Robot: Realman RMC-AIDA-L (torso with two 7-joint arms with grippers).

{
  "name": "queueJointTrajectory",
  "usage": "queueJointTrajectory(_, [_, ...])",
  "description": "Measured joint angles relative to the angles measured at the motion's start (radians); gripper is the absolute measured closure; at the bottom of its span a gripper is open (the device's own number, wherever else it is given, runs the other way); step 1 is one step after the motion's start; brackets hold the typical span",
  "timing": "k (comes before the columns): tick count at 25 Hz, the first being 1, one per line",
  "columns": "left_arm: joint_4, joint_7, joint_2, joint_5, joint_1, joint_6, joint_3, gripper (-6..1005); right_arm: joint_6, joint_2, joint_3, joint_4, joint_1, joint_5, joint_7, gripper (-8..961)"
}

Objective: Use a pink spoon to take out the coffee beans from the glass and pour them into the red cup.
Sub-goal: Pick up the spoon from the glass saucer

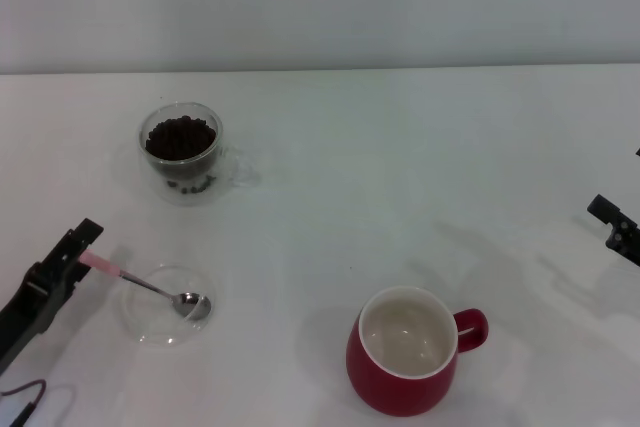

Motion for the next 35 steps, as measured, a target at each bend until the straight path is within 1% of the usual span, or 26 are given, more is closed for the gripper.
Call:
queueJointTrajectory(7, [0.046,-0.025,0.002,0.028,-0.009,-0.025,0.002,123,-0.003,0.016,0.014,-0.017,-0.009,0.0,-0.001,183])
queueJointTrajectory(15, [0.047,-0.026,-0.001,0.054,-0.028,-0.053,0.001,124,-0.003,0.022,0.031,-0.021,-0.011,0.0,-0.002,183])
queueJointTrajectory(28, [0.048,-0.013,-0.007,0.045,-0.014,-0.061,-0.01,124,-0.003,0.027,0.052,-0.022,-0.012,0.0,-0.003,183])
queueJointTrajectory(31, [0.048,-0.012,-0.007,0.044,-0.014,-0.061,-0.01,230,-0.003,0.028,0.053,-0.023,-0.012,0.0,-0.003,184])
queueJointTrajectory(35, [0.048,-0.012,-0.005,0.044,-0.016,-0.061,-0.009,407,-0.003,0.028,0.054,-0.023,-0.012,0.0,-0.003,184])
